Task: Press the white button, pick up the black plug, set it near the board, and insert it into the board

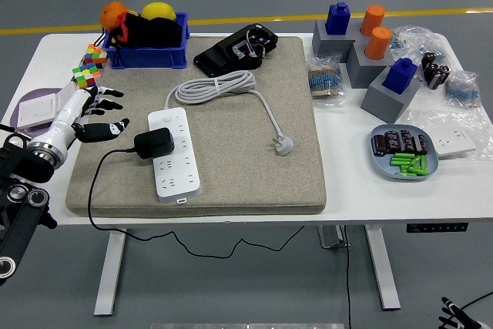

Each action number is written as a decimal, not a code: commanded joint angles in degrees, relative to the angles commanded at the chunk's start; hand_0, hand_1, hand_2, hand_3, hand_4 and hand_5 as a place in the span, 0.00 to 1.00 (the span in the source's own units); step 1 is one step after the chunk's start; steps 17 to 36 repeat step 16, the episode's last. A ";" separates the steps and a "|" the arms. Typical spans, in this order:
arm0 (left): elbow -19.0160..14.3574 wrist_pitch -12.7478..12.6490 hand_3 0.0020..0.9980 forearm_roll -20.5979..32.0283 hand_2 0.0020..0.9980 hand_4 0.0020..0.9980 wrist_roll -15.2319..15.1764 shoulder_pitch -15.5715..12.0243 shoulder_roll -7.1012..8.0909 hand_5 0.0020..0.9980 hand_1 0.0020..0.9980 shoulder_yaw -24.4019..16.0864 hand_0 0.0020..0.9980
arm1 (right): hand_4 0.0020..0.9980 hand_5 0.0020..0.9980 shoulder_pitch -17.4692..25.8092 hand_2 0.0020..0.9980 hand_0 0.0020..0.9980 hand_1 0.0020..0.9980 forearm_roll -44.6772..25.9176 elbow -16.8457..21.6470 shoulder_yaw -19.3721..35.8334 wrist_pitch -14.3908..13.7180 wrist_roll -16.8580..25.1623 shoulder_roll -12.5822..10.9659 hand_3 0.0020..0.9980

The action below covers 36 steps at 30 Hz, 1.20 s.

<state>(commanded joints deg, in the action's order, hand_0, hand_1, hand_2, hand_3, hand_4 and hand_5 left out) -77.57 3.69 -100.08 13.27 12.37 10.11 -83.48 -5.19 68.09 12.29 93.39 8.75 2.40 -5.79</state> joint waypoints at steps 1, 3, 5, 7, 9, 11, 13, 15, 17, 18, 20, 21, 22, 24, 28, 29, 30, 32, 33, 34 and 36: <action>0.00 0.00 0.69 0.01 0.61 0.73 -0.01 -0.03 -0.03 0.00 0.72 0.03 0.71 | 0.78 0.55 0.04 0.74 0.82 0.76 0.02 -0.01 0.01 0.00 0.00 0.00 0.72; 0.01 0.00 0.69 0.02 0.61 0.73 -0.04 -0.12 -0.08 0.00 0.72 0.07 0.71 | 0.78 0.55 0.07 0.74 0.82 0.76 0.07 0.01 0.05 -0.01 0.02 0.01 0.72; 0.00 -0.02 0.69 0.00 0.61 0.73 -0.07 -0.29 -0.12 0.00 0.72 0.07 0.71 | 0.78 0.55 0.08 0.74 0.82 0.76 0.01 0.07 -0.03 -0.03 0.06 0.02 0.72; -0.11 -0.05 0.69 -0.07 0.61 0.73 -0.13 -0.42 -0.11 0.00 0.72 -0.12 0.71 | 0.78 0.55 0.00 0.74 0.82 0.76 -0.11 0.17 -0.11 -0.05 0.11 0.07 0.72; -0.30 -0.17 0.69 -0.14 0.61 0.73 -0.29 -0.46 -0.02 0.00 0.72 -0.31 0.71 | 0.78 0.55 -0.05 0.74 0.82 0.76 -0.11 0.10 -0.09 0.00 0.05 0.26 0.72; -0.44 -0.70 0.69 -0.25 0.61 0.73 -0.62 -0.43 0.02 0.00 0.72 -0.53 0.71 | 0.78 0.55 -0.08 0.74 0.82 0.76 -0.06 0.05 -0.23 0.08 -0.07 0.36 0.72; -0.63 -1.95 0.69 -0.80 0.61 0.73 -0.79 -0.62 0.11 0.00 0.72 -0.70 0.71 | 0.78 0.55 -0.17 0.74 0.82 0.76 0.11 0.06 0.10 0.00 -0.11 0.34 0.72; -0.86 -2.58 0.69 -1.34 0.61 0.73 -0.63 -0.97 0.36 0.00 0.72 -1.02 0.71 | 0.78 0.55 -0.30 0.74 0.82 0.76 0.37 0.06 0.58 -0.16 -0.12 0.28 0.72; -0.99 -2.65 0.69 -1.46 0.61 0.73 -0.58 -1.15 0.55 0.00 0.72 -1.23 0.71 | 0.78 0.55 -0.31 0.74 0.82 0.76 0.34 0.10 0.59 -0.20 -0.11 0.27 0.72; -0.99 -2.65 0.69 -1.46 0.61 0.73 -0.58 -1.15 0.55 0.00 0.72 -1.23 0.71 | 0.78 0.55 -0.31 0.74 0.82 0.76 0.34 0.10 0.59 -0.20 -0.11 0.27 0.72; -0.99 -2.65 0.69 -1.46 0.61 0.73 -0.58 -1.15 0.55 0.00 0.72 -1.23 0.71 | 0.78 0.55 -0.31 0.74 0.82 0.76 0.34 0.10 0.59 -0.20 -0.11 0.27 0.72; -0.99 -2.65 0.69 -1.46 0.61 0.73 -0.58 -1.15 0.55 0.00 0.72 -1.23 0.71 | 0.78 0.55 -0.31 0.74 0.82 0.76 0.34 0.10 0.59 -0.20 -0.11 0.27 0.72; -0.99 -2.65 0.69 -1.46 0.61 0.73 -0.58 -1.15 0.55 0.00 0.72 -1.23 0.71 | 0.78 0.55 -0.31 0.74 0.82 0.76 0.34 0.10 0.59 -0.20 -0.11 0.27 0.72; -0.99 -2.65 0.69 -1.46 0.61 0.73 -0.58 -1.15 0.55 0.00 0.72 -1.23 0.71 | 0.78 0.55 -0.31 0.74 0.82 0.76 0.34 0.10 0.59 -0.20 -0.11 0.27 0.72; -0.99 -2.65 0.69 -1.46 0.61 0.73 -0.58 -1.15 0.55 0.00 0.72 -1.23 0.71 | 0.78 0.55 -0.31 0.74 0.82 0.76 0.34 0.10 0.59 -0.20 -0.11 0.27 0.72; -0.99 -2.65 0.69 -1.46 0.61 0.73 -0.58 -1.15 0.55 0.00 0.72 -1.23 0.71 | 0.78 0.55 -0.31 0.74 0.82 0.76 0.34 0.10 0.59 -0.20 -0.11 0.27 0.72; -0.99 -2.65 0.69 -1.46 0.61 0.73 -0.58 -1.15 0.55 0.00 0.72 -1.23 0.71 | 0.78 0.55 -0.31 0.74 0.82 0.76 0.34 0.10 0.59 -0.20 -0.11 0.27 0.72; -0.99 -2.65 0.69 -1.46 0.61 0.73 -0.58 -1.15 0.55 0.00 0.72 -1.23 0.71 | 0.78 0.55 -0.31 0.74 0.82 0.76 0.34 0.10 0.59 -0.20 -0.11 0.27 0.72; -0.99 -2.65 0.69 -1.46 0.61 0.73 -0.58 -1.15 0.55 0.00 0.72 -1.23 0.71 | 0.78 0.55 -0.31 0.74 0.82 0.76 0.34 0.10 0.59 -0.20 -0.11 0.27 0.72; -0.99 -2.65 0.69 -1.46 0.61 0.73 -0.58 -1.15 0.55 0.00 0.72 -1.23 0.71 | 0.78 0.55 -0.31 0.74 0.82 0.76 0.34 0.10 0.59 -0.20 -0.11 0.27 0.72; -0.99 -2.65 0.69 -1.46 0.61 0.73 -0.58 -1.15 0.55 0.00 0.72 -1.23 0.71 | 0.78 0.55 -0.31 0.74 0.82 0.76 0.34 0.10 0.59 -0.20 -0.11 0.27 0.72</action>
